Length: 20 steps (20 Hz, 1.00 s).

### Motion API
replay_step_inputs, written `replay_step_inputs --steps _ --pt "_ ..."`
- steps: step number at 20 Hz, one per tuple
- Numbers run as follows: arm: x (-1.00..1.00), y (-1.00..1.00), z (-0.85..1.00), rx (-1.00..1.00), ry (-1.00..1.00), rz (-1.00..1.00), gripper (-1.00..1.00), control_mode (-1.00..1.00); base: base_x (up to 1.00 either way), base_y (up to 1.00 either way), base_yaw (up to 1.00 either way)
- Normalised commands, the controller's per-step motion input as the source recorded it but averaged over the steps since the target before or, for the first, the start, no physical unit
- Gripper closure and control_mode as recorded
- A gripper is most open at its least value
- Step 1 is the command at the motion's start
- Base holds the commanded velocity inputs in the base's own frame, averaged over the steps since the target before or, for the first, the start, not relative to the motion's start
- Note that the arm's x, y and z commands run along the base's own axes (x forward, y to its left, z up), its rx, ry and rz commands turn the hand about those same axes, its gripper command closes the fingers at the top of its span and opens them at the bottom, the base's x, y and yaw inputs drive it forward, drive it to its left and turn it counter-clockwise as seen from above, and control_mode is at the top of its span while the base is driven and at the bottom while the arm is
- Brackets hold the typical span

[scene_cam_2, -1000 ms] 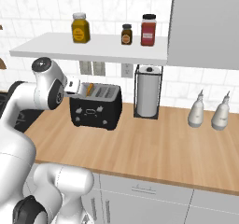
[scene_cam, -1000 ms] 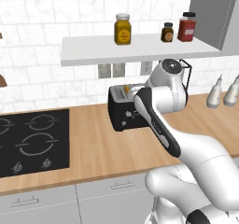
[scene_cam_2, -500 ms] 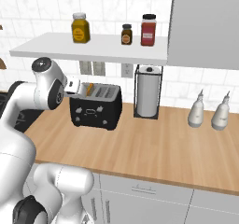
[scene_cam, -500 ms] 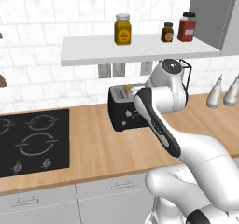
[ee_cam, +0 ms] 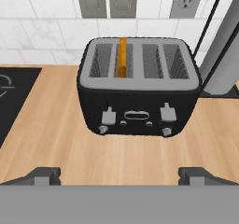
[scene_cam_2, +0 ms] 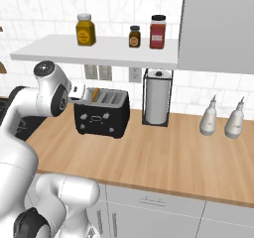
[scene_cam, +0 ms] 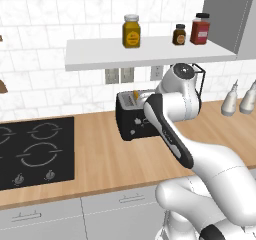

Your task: Start the toaster. Once the lever pops up, take the bread to the plate on the dining counter.

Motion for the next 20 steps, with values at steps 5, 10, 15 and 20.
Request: replay_step_inputs --steps 5,10,15,20 --pt "0.0 0.0 0.0 0.0 0.0 0.0 -1.0 -1.0 0.0 0.0 0.0" --pt "0.0 0.0 0.0 0.0 0.0 0.0 -1.0 -1.0 0.0 0.0 0.0" --pt "0.0 0.0 0.0 0.0 0.0 0.0 -1.0 -1.0 0.0 0.0 0.0" --pt "0.0 0.0 0.0 0.0 0.0 0.0 -1.0 -1.0 0.0 0.0 0.0"
